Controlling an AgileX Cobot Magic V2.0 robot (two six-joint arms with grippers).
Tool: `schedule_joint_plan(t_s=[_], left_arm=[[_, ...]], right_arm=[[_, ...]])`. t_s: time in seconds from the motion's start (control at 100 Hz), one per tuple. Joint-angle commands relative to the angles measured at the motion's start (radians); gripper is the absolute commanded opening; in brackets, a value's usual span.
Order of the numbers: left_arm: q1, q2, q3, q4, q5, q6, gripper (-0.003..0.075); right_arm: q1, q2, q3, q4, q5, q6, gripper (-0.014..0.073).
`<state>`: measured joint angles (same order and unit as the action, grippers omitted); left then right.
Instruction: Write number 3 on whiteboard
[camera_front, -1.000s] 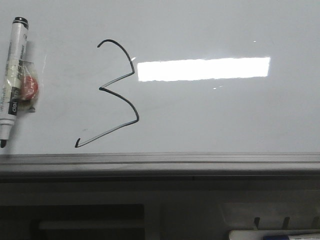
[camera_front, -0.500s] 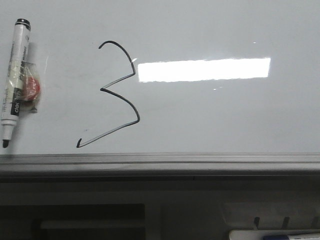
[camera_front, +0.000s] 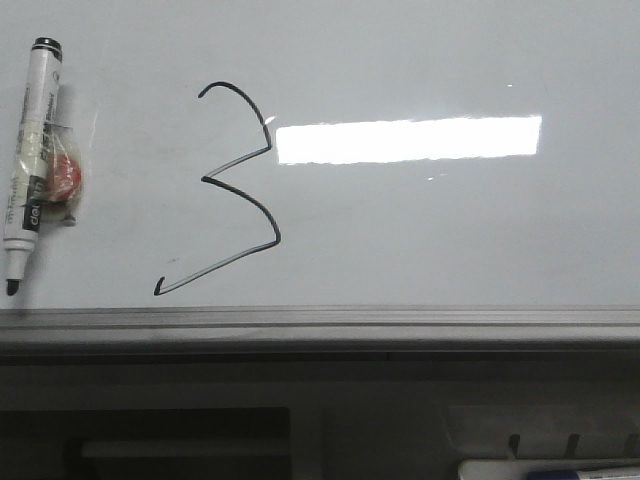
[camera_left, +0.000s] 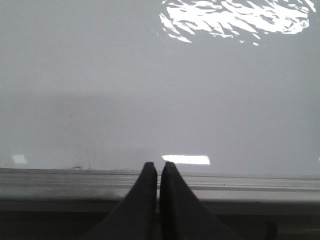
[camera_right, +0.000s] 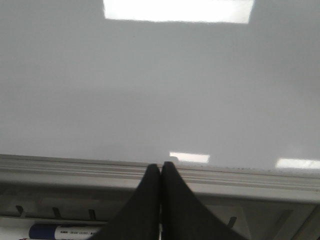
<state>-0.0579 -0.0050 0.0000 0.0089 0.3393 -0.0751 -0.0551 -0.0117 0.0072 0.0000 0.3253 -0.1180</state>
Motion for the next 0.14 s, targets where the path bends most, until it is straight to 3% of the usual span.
schedule_joint_plan(t_s=[0.0, 0.13], left_arm=[[0.004, -0.023, 0.012, -0.009, -0.046, -0.002, -0.002], [0.004, -0.023, 0.012, -0.009, -0.046, -0.002, -0.0021]], right_arm=[[-0.006, -0.015, 0.03, 0.0, -0.015, 0.002, -0.0043], [-0.006, -0.015, 0.03, 0.0, -0.015, 0.002, -0.0043]])
